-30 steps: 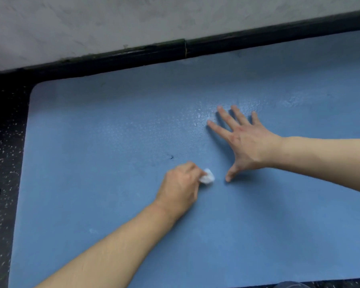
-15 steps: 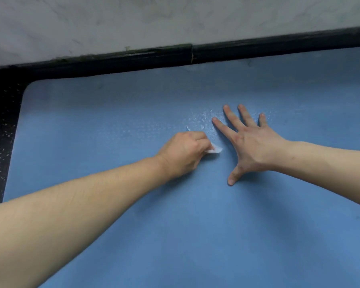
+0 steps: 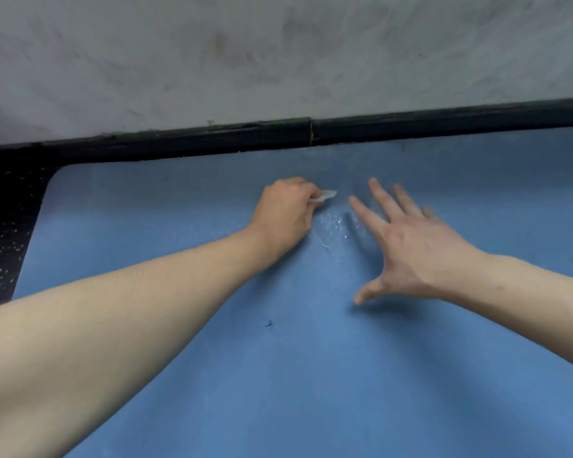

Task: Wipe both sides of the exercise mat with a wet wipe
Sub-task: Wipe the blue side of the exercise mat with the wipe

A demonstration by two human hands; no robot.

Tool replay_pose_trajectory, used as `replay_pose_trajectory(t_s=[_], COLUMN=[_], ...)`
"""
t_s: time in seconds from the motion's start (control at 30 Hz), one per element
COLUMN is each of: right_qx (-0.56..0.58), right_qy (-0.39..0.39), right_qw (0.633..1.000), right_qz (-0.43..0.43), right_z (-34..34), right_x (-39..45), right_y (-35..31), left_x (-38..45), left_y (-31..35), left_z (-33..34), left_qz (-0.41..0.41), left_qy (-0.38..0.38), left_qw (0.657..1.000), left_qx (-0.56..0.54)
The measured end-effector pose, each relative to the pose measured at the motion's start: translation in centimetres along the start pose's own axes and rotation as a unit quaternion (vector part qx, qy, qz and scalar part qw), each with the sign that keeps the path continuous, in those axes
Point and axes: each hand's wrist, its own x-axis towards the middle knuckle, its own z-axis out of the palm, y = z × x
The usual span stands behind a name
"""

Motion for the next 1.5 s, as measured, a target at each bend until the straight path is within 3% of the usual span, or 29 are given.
replay_pose_trajectory(t_s=[0.07,0.1,0.23,0.4,0.53,0.67,0.8,0.93,0.97,1.07,1.1,1.2,1.23,1.33,1.37,1.47,1.5], right_qx=[0.015,0.031,0.041,0.022,0.018,0.012,0.021,0.041,0.049,0.068,0.07,0.046,0.024,-0.028,-0.031,-0.03,-0.029], right_qy=[0.022,0.017,-0.012,-0.012,0.001,0.009,0.01,0.024,0.027,0.023,0.011,-0.028,-0.036,-0.035,-0.033,-0.03,-0.032], right_qw=[0.999,0.999,0.998,0.998,0.998,0.998,0.998,0.998,0.998,0.997,0.997,0.998,0.999,0.999,0.999,0.999,0.999], right_qz=[0.028,0.041,0.055,0.059,0.057,0.053,0.05,0.041,0.037,0.024,0.024,0.029,0.027,0.015,0.014,0.016,0.017], right_z=[-1.6,-2.1,-1.9,-1.3,-1.0,-0.9,-0.8,-0.8,-0.8,-0.7,-0.4,1.3,2.0,3.6,3.8,3.6,3.5], right_x=[2.0,3.0,5.8,6.4,6.4,6.4,6.2,5.8,5.4,3.6,2.8,0.4,-0.2,-1.1,-1.1,-0.9,-0.9], right_y=[1.3,2.0,3.4,3.4,3.7,3.9,3.9,3.9,3.7,2.1,1.5,0.0,-0.2,-0.4,-0.4,-0.5,-0.6], left_x=[0.3,1.5,5.2,5.8,6.7,4.7,6.2,3.0,3.0,3.4,2.5,-1.1,-1.1,0.0,-0.7,-4.5,-4.5], left_y=[-0.2,-1.2,-4.3,-2.4,-2.7,0.1,-2.3,-0.2,-0.3,-1.6,-0.6,1.7,1.4,-0.6,0.0,2.7,2.5], left_z=[0.0,-0.5,-1.1,0.2,0.4,1.6,0.0,0.9,0.3,-0.3,0.1,1.6,1.1,0.6,1.0,2.3,1.7], left_qz=[0.066,0.05,-0.138,0.008,-0.047,0.127,-0.024,0.156,0.143,-0.003,0.011,0.185,0.187,0.011,0.01,0.215,0.226], left_qy=[-0.037,-0.023,0.083,0.036,0.085,0.007,0.068,-0.017,-0.02,0.046,0.04,-0.04,-0.044,0.051,0.048,-0.052,-0.07], left_qw=[0.997,0.998,0.987,0.999,0.995,0.992,0.997,0.988,0.989,0.999,0.999,0.982,0.981,0.999,0.999,0.974,0.97], left_qx=[-0.004,0.0,-0.017,-0.014,0.028,0.016,0.02,-0.01,-0.002,0.014,0.012,-0.024,-0.022,-0.009,-0.016,-0.057,-0.061])
